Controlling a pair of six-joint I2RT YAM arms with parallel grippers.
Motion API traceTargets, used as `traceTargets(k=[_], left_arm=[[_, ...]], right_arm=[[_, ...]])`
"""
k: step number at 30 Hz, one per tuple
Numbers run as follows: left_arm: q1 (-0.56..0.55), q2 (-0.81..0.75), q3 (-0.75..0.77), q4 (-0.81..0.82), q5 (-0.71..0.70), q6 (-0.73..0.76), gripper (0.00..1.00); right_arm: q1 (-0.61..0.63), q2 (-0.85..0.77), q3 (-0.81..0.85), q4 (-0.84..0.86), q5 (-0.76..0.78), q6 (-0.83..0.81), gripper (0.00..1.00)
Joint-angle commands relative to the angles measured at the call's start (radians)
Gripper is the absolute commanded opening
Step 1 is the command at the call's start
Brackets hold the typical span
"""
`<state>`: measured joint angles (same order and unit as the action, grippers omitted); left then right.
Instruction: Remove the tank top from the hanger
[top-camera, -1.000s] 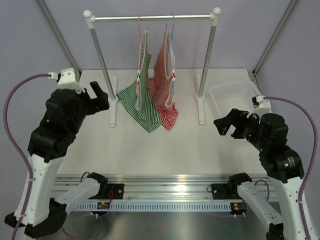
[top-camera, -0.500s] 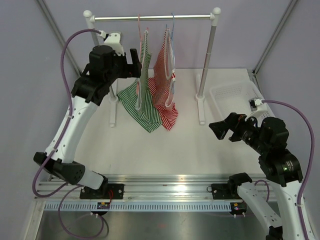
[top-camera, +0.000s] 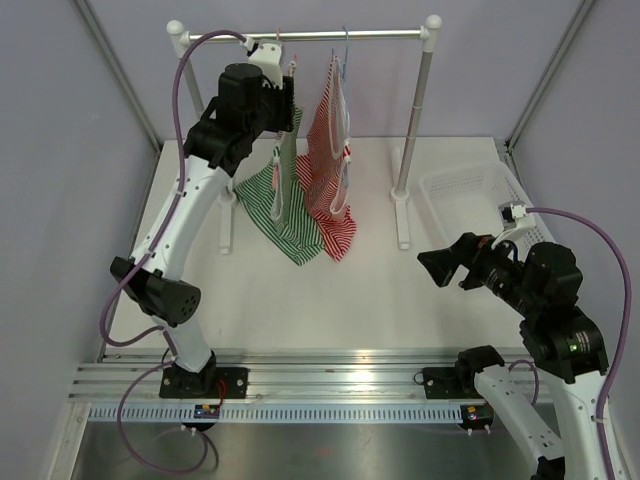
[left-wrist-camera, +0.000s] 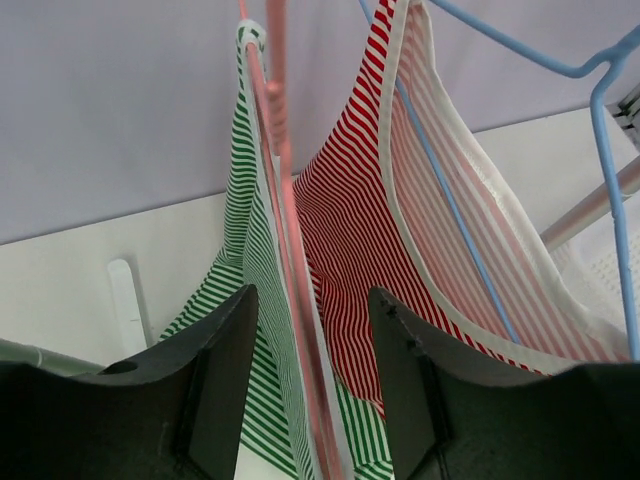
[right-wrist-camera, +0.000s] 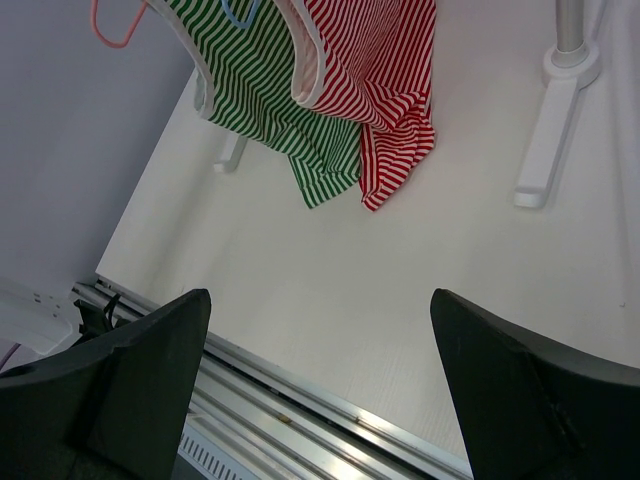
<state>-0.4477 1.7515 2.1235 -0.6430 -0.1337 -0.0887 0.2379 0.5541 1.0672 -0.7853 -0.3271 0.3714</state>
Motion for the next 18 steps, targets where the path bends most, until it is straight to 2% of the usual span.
traceTargets(k=[1, 4, 5, 8, 18], left_arm=[[-0.017, 0.035, 0.068, -0.017, -0.044, 0.047, 0.5], [-0.023, 0.074, 0.128, -0.059, -0.066, 0.044, 0.27], [-0.025, 0.08, 0.145, -0.066, -0.085, 0.041, 0.15], [-0.034, 0.072, 0.151, -0.067, -0.118, 0.041, 0.0], [-0.077, -0.015, 0.269, -0.099, -0.262, 0.043, 0.0]], right_arm=[[0.006, -0.008, 0.005, 0.008, -0.016, -0.019, 1.0], [0.006, -0.008, 0.004, 0.004, -0.01, -0.025, 0.99], [0.006, -0.01, 0.004, 0.008, -0.007, -0.025, 0.99], [0.008, -0.006, 0.004, 0.012, -0.006, -0.028, 1.0], [0.006, 0.001, 0.0, 0.037, -0.018, -0.02, 0.99]])
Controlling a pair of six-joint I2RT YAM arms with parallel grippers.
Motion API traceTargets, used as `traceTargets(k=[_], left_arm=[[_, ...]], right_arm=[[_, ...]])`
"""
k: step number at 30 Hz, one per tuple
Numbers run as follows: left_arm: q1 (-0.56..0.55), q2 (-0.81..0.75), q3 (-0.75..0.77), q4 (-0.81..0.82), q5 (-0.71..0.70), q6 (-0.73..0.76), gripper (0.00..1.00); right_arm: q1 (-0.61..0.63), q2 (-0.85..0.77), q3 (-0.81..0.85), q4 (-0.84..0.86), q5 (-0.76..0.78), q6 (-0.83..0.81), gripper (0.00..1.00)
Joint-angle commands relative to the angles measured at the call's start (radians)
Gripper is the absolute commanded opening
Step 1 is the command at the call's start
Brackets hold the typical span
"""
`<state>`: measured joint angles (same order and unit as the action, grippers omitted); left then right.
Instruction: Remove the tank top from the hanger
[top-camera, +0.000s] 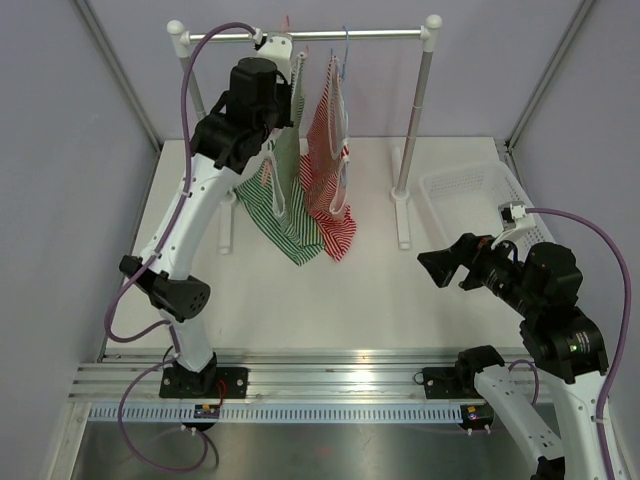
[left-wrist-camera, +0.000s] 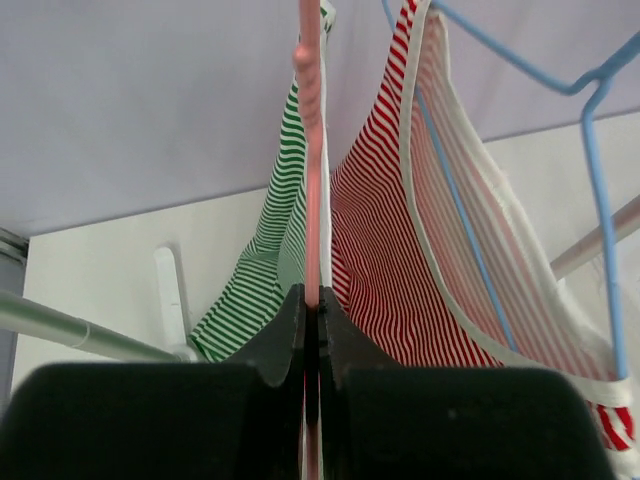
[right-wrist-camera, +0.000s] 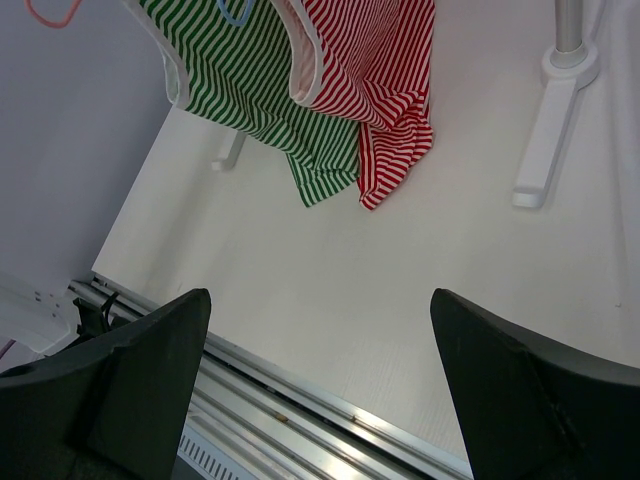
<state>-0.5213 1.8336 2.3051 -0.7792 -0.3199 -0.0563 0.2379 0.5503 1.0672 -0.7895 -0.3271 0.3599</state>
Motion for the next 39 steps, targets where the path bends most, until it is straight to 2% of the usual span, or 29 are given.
traceTargets(k=[1, 7, 10, 12, 14, 16, 21, 22, 23, 26, 27, 30, 34, 36, 39], left_arm=[[-0.003, -0.112, 0.086, 0.037, -0.077, 0.01, 0.0], [-0.003, -0.217, 0.044, -0.024, -0.004, -0.01, 0.0], [-0.003, -0.325, -0.053, -0.081, 0.022, -0.059, 0.0], [-0.003, -0.407, -0.194, -0.089, 0.05, -0.121, 0.0], [-0.003, -0.545, -0.336, -0.084, 0.096, -0.175, 0.0], [-0.005, -0.673, -0.406, -0.104, 0.113, -0.207, 0.0], [-0.005, -0.875, -0.585, -0.21, 0.206, -0.234, 0.0], [-0.005, -0.908, -0.62, -0.215, 0.275, -0.237, 0.0], [-0.005, -0.965, -0.665, -0.216, 0.313, -0.238, 0.0], [-0.005, -1.081, -0.843, -0.171, 0.505, -0.243, 0.0], [-0.003, -1.111, -0.945, -0.146, 0.574, -0.247, 0.0], [-0.005, -1.217, -1.084, -0.04, 0.652, -0.287, 0.0], [-0.005, -1.257, -1.232, 0.026, 0.764, -0.341, 0.0], [-0.005, -1.258, -1.262, 0.046, 0.797, -0.352, 0.0], [-0.005, -1.251, -1.303, 0.084, 0.85, -0.373, 0.0]], right_arm=[[0.006, 0.007, -0.003, 0.042, -0.018, -0.004, 1.0], [0.006, 0.014, -0.018, 0.075, -0.03, 0.01, 0.99], [0.006, 0.036, -0.029, 0.133, -0.073, 0.031, 1.0], [0.006, 0.057, -0.038, 0.211, -0.111, 0.051, 0.99], [0.006, 0.085, -0.053, 0.304, -0.193, 0.085, 0.99], [0.006, 0.115, -0.07, 0.37, -0.304, 0.131, 0.99], [0.008, 0.243, -0.153, 0.617, -0.538, 0.288, 1.0], [0.011, 0.252, -0.173, 0.66, -0.556, 0.309, 1.0], [0.024, 0.252, -0.188, 0.715, -0.549, 0.32, 1.0], [0.064, 0.25, -0.229, 0.736, -0.474, 0.318, 0.99], [0.076, 0.252, -0.242, 0.746, -0.439, 0.327, 1.0], [0.145, 0.273, -0.297, 0.84, -0.385, 0.356, 0.99], [0.306, 0.327, -0.337, 0.892, -0.141, 0.335, 1.0], [0.401, 0.344, -0.348, 0.891, 0.042, 0.309, 1.0], [0.492, 0.408, -0.331, 0.872, 0.21, 0.277, 0.98]])
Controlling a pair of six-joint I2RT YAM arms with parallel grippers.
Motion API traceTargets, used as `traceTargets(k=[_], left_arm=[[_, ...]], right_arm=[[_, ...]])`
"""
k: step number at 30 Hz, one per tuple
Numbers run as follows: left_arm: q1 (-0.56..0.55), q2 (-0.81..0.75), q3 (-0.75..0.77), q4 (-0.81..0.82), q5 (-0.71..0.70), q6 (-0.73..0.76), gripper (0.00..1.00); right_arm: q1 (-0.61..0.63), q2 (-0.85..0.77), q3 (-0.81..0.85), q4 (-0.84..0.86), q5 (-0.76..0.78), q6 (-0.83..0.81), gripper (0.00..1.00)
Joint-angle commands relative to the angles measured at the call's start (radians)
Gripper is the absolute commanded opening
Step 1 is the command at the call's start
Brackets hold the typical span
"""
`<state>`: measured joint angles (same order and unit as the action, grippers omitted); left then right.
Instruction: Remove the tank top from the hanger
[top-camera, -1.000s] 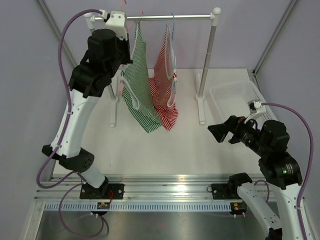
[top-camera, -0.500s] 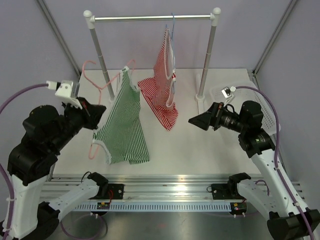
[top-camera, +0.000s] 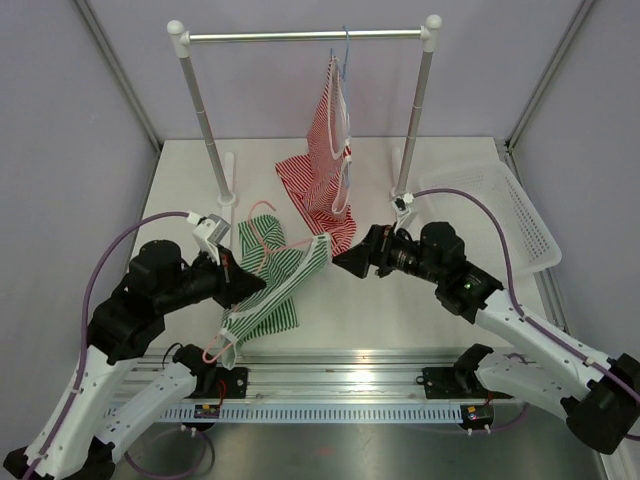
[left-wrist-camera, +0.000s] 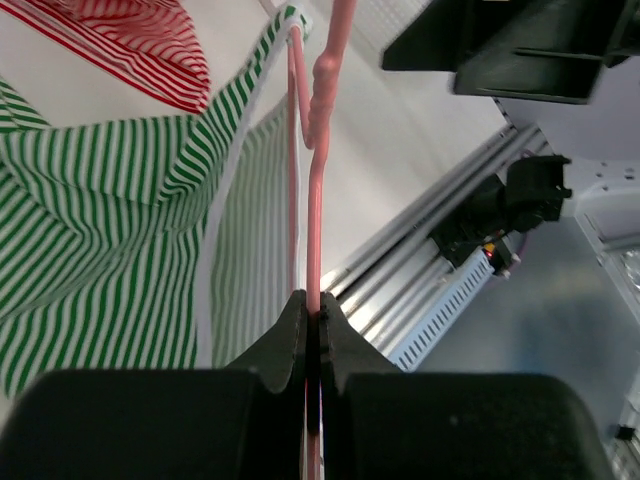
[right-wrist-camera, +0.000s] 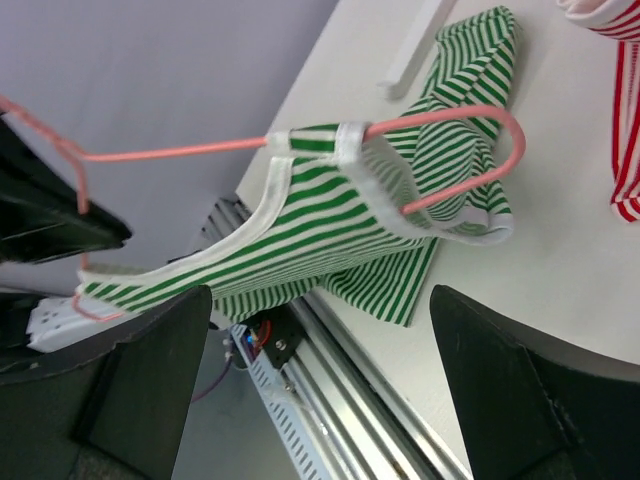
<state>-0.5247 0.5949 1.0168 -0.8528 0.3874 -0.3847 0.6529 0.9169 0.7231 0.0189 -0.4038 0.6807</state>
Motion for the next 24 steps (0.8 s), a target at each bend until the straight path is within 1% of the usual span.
traceTargets(k=[1, 3, 6, 7, 10, 13, 17, 18, 21, 24], left_arm=[[-0.001, -0.007, -0.021, 0.167, 0.16, -0.045, 0.0], [-0.001, 0.0, -0.026, 0.175, 0.176, -0.045, 0.0], [-0.001, 0.009, -0.023, 0.179, 0.176, -0.039, 0.0], [-0.001, 0.013, -0.021, 0.176, 0.176, -0.036, 0.0], [-0.001, 0.016, -0.02, 0.169, 0.168, -0.028, 0.0], [-0.001, 0.028, -0.026, 0.152, 0.139, -0.014, 0.0], [-0.001, 0.048, -0.041, 0.138, 0.107, -0.003, 0.0], [-0.001, 0.048, -0.044, 0.143, 0.108, -0.005, 0.0], [-0.001, 0.049, -0.052, 0.156, 0.116, -0.006, 0.0], [-0.001, 0.052, -0.055, 0.178, 0.143, -0.016, 0.0]], right_arm=[[0.094, 0.06, 0.019, 0.064, 0.315, -0.05, 0.98], [0.126, 0.121, 0.055, 0.055, 0.35, -0.073, 0.96], [0.171, 0.184, 0.09, 0.055, 0.381, -0.095, 0.89], [0.188, 0.192, 0.094, 0.061, 0.391, -0.099, 0.84], [0.198, 0.206, 0.101, 0.073, 0.398, -0.112, 0.81], [0.2, 0.198, 0.104, 0.084, 0.387, -0.121, 0.83], [0.202, 0.177, 0.102, 0.088, 0.349, -0.144, 0.93], [0.202, 0.174, 0.101, 0.088, 0.346, -0.145, 1.0], [0.202, 0.191, 0.113, 0.078, 0.359, -0.153, 0.99], [0.202, 0.209, 0.122, 0.069, 0.384, -0.158, 0.94]])
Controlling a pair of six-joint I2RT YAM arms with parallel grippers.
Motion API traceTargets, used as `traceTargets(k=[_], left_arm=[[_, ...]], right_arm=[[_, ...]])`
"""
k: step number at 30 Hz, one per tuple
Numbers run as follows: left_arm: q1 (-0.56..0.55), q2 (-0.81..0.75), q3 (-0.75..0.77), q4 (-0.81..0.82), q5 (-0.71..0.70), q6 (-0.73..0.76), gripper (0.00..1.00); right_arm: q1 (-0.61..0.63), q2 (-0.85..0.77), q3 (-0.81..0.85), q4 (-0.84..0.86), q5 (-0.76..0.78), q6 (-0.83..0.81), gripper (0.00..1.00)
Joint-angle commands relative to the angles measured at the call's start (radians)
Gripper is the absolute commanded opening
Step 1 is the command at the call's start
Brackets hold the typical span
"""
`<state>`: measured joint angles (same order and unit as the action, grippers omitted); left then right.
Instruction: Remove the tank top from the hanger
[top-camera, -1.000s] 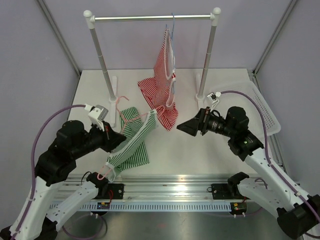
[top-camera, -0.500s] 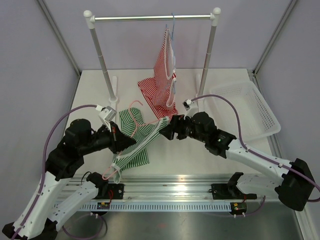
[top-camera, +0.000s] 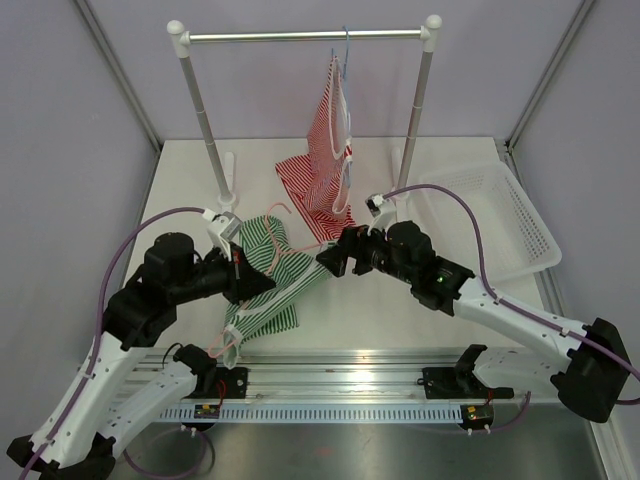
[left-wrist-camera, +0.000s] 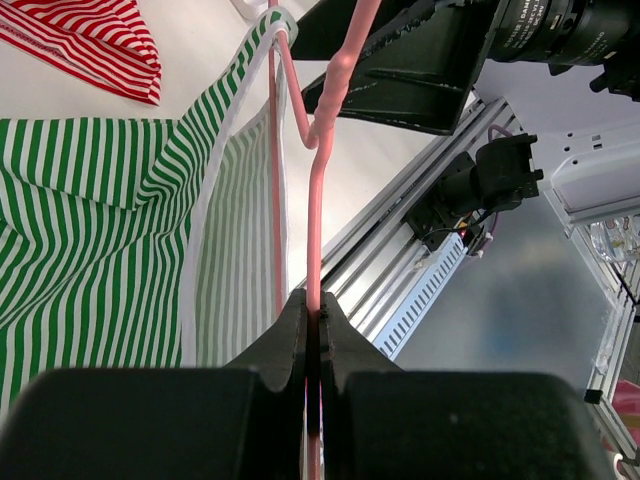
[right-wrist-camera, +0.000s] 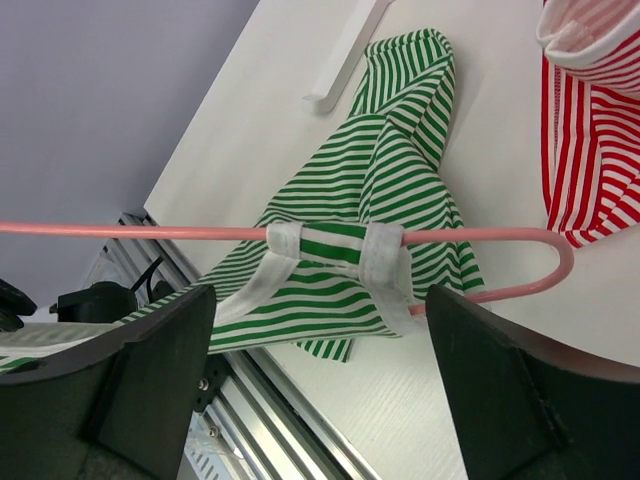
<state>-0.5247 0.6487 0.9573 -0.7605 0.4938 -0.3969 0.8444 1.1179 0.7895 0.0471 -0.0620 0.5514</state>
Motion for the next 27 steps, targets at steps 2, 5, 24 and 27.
traceTargets(k=[2, 5, 24, 27], left_arm=[[-0.001, 0.003, 0.006, 0.092, 0.046, -0.005, 0.0], [-0.001, 0.003, 0.009, 0.093, 0.057, -0.005, 0.0], [-0.001, 0.02, 0.067, -0.019, -0.08, 0.059, 0.0], [-0.001, 0.009, 0.08, -0.037, -0.063, 0.076, 0.0]], right_arm=[[0.012, 0.016, 0.065, 0.042, 0.051, -0.03, 0.87], [0.01, 0.028, 0.08, 0.034, 0.083, -0.039, 0.71], [0.007, -0.024, 0.071, -0.126, 0.322, -0.11, 0.0], [-0.019, -0.033, 0.088, -0.212, 0.425, -0.14, 0.0]])
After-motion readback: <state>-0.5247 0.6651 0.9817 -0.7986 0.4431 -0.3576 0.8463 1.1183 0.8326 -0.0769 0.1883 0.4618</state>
